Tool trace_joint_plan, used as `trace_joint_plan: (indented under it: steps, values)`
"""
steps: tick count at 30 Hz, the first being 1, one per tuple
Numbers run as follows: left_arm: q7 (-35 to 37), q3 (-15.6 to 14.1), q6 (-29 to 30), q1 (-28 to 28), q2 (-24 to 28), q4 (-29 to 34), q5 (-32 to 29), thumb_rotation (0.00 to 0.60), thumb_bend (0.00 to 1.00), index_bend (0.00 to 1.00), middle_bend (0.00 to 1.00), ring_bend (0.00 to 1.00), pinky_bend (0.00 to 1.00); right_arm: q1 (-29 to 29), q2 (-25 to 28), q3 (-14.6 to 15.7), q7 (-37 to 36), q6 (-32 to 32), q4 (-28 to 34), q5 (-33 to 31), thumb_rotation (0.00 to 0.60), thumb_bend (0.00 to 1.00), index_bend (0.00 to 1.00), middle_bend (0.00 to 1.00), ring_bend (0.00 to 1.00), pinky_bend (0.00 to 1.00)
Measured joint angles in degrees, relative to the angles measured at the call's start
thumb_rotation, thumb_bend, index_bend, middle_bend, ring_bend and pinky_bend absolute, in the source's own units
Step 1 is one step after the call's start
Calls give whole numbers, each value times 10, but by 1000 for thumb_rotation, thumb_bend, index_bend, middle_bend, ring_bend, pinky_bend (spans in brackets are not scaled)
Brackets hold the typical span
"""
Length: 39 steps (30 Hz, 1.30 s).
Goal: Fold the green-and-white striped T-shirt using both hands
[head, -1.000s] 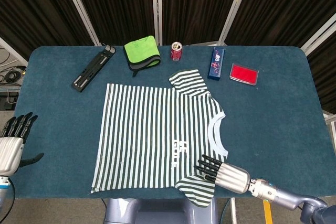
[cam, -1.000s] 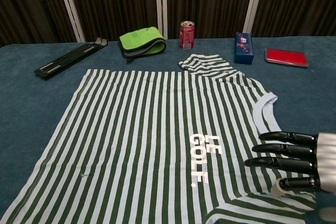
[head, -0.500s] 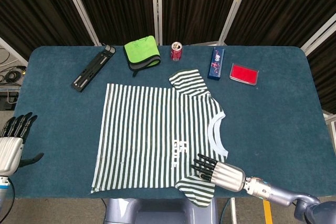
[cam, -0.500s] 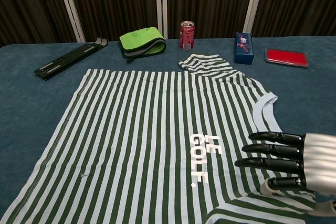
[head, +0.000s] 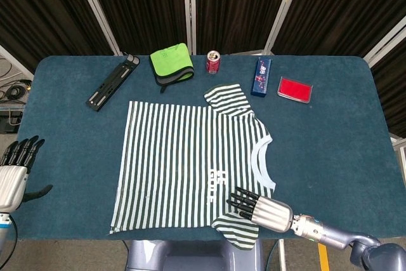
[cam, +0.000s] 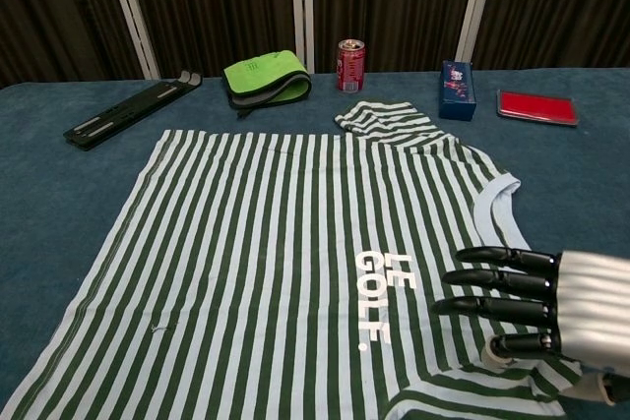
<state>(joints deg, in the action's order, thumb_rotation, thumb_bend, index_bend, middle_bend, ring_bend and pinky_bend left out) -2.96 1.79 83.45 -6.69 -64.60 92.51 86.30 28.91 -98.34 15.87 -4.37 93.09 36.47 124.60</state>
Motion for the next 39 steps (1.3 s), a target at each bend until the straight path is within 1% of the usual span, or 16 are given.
trace_joint_plan:
  steps: [4, 9, 14, 18, 21, 23, 25, 27, 29, 35, 39]
  values:
    - [0, 0, -1, -1, 0, -1, -1, 600, 0, 0, 0, 0, 0, 0, -6, 1, -8, 7, -8, -9, 600, 331, 485, 101, 0, 0]
    - [-1, -1, -3, -1, -2, -1, 0, 600, 0, 0, 0, 0, 0, -1, -7, 4, -18, 15, -9, -14, 600, 376, 597, 110, 0, 0]
    - [3, -3, -7, -3, -3, -3, 2, 600, 0, 0, 0, 0, 0, -5, -11, 6, -40, 18, -7, -25, 600, 411, 663, 115, 0, 0]
    - [14, -6, -9, -6, -4, -6, 13, 600, 0, 0, 0, 0, 0, -9, -13, 7, -59, 18, -4, -34, 600, 421, 692, 116, 0, 0]
    - [32, -10, -9, -10, -8, -11, 33, 600, 0, 5, 0, 0, 0, -12, -14, 8, -78, 16, 3, -43, 600, 420, 702, 118, 0, 0]
    - [43, -16, -11, -16, -11, -15, 53, 600, 0, 49, 0, 0, 0, -15, -13, 7, -96, 13, 18, -54, 600, 421, 701, 121, 0, 0]
    - [62, -24, -14, -24, -16, -26, 82, 600, 3, 144, 0, 0, 0, -17, -10, 5, -107, 10, 36, -63, 600, 421, 701, 123, 0, 0]
    - [87, -35, -18, -34, -23, -39, 113, 600, 32, 218, 0, 0, 0, -18, -6, 4, -108, 8, 48, -68, 600, 420, 702, 124, 0, 0]
    - [115, -47, -24, -47, -27, -53, 146, 600, 86, 293, 0, 0, 0, -17, -2, 2, -108, 6, 57, -71, 600, 420, 702, 124, 0, 0]
    - [159, -83, -34, -83, -52, -103, 230, 600, 212, 386, 0, 0, 0, -14, 9, 2, -110, -1, 84, -76, 600, 421, 704, 128, 0, 0]
    - [177, -108, -38, -96, -80, -124, 262, 600, 250, 418, 0, 0, 0, -13, 14, 1, -113, -10, 107, -83, 600, 421, 705, 128, 0, 0]
